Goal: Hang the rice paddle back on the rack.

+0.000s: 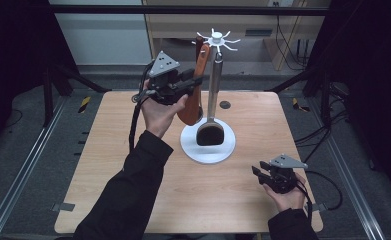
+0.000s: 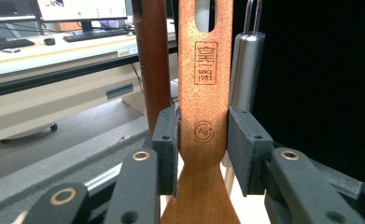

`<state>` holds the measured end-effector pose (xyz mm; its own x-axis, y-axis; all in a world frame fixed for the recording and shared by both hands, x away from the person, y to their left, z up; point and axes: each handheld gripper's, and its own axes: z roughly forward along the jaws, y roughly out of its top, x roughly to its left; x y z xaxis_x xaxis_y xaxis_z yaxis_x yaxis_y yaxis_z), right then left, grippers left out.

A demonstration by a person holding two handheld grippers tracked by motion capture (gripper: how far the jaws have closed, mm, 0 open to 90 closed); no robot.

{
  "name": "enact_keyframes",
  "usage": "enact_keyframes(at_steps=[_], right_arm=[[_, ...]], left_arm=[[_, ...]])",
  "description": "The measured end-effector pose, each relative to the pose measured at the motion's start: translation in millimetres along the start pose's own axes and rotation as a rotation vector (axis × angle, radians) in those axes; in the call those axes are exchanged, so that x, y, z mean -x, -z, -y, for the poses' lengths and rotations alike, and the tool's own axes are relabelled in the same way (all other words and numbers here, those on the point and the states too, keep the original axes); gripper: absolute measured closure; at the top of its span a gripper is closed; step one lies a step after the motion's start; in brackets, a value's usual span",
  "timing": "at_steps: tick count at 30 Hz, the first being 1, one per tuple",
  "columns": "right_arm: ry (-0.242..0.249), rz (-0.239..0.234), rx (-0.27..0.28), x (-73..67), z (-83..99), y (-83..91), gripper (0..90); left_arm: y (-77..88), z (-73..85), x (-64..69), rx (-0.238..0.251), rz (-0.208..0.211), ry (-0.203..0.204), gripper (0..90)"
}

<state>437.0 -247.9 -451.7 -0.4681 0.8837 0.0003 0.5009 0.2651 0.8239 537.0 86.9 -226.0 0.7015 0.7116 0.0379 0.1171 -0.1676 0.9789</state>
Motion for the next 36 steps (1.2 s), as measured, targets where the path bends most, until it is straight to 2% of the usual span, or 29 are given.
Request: enact_keyframes(at_steps=[15, 30, 36], right_arm=[[-0.002, 0.002, -0.009, -0.9, -0.1, -1.3, 60.9], [0.018, 0.006, -0.008, -0.9, 0.1, -2.2, 60.3], [0.017, 0.003, -0.007, -1.3, 0.2, -2.7, 60.4]], left_arm=[[-8.1, 5.0, 3.2, 0.021, -0.019, 0.008, 65.6], [-14.4, 6.7, 4.9, 0.035, -0.031, 0.022, 65.5], [-14.9, 6.8, 5.8, 0.034, -0.035, 0.016, 65.4]])
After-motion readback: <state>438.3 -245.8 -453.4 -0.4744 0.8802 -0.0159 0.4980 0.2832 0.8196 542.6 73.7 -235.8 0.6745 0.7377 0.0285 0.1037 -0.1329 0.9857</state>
